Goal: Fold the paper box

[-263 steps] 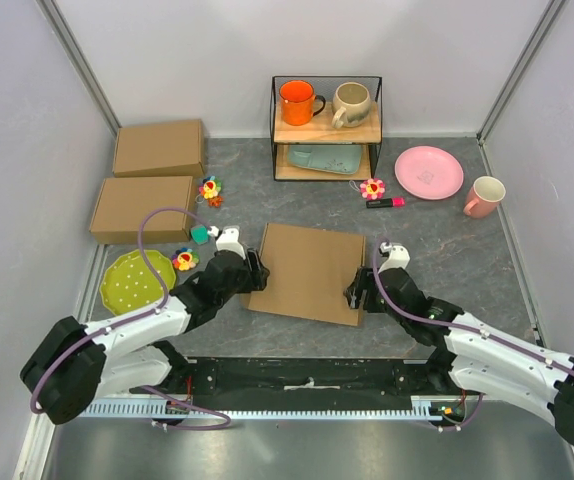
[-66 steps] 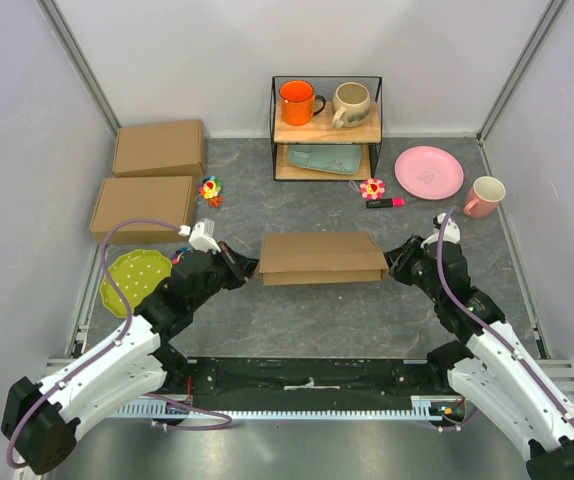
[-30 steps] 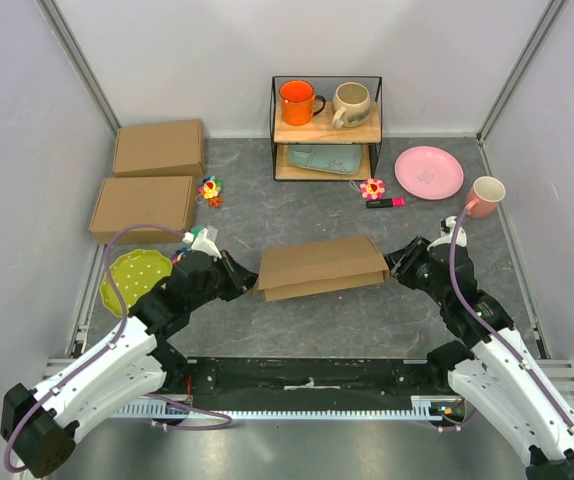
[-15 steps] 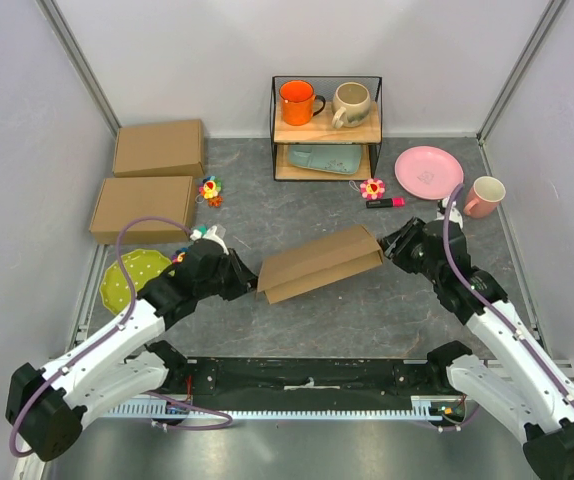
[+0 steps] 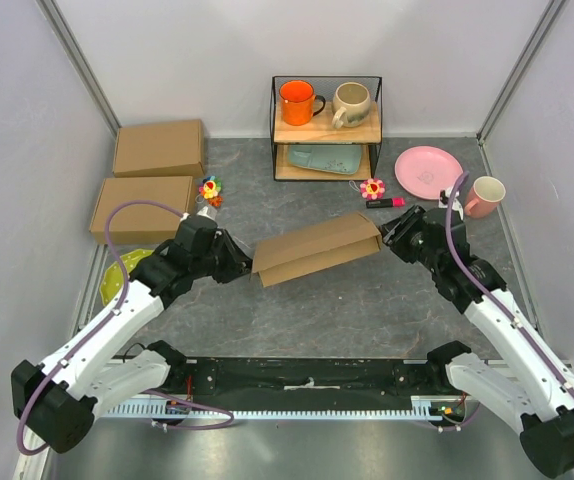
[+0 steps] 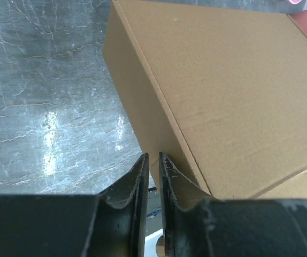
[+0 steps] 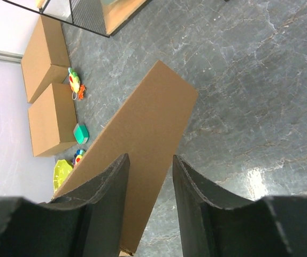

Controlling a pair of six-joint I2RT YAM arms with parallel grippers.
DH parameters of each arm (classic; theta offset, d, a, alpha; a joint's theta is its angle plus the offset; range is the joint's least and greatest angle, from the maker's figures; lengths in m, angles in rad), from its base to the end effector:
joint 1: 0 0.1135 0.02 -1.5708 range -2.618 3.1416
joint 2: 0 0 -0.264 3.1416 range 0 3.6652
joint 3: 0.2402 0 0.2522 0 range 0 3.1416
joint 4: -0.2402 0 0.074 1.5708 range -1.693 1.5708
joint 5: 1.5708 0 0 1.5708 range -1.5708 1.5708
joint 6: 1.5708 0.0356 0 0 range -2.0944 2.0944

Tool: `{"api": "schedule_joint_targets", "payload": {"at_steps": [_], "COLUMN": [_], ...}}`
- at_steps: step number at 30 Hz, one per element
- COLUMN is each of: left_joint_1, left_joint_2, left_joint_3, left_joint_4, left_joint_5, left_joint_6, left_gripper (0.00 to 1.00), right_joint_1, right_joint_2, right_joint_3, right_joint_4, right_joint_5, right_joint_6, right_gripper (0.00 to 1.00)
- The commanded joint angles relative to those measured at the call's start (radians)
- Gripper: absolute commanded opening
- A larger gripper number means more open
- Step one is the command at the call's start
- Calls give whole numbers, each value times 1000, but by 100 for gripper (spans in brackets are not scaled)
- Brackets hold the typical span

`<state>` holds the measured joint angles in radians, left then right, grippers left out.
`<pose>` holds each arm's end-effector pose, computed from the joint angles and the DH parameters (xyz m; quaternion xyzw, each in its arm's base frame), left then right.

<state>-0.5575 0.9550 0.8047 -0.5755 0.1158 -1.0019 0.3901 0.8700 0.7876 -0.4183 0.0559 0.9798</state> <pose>0.1680 -0.1096 0.2791 -0.1775 0.8934 -0.3253 0.2540 0.1810 0.0723 0.3023 0.2635 0.8187 0.3038 0.4099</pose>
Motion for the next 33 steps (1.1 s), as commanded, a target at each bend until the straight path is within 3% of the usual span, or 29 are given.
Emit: {"api": "schedule_joint_targets", "payload": {"at_steps": [1, 21, 33], "left_joint_1": [-19, -16, -4], "left_joint_2": [-15, -130, -84], "left_joint_3": [56, -58, -73], "left_joint_4": [273, 200, 190], "left_joint_5": [234, 237, 249], "left_joint_6": [-98, -161, -153], "left_gripper": [22, 29, 36], "right_joint_1": [47, 46, 47], "right_joint_2": [-15, -129, -31], "right_joint_3": [-37, -126, -65], "right_joint_4": [-69, -191, -183], "right_joint_5": [-232, -229, -212], "right_joint_6": [-6, -23, -43], "right_gripper": [49, 63, 68]}}
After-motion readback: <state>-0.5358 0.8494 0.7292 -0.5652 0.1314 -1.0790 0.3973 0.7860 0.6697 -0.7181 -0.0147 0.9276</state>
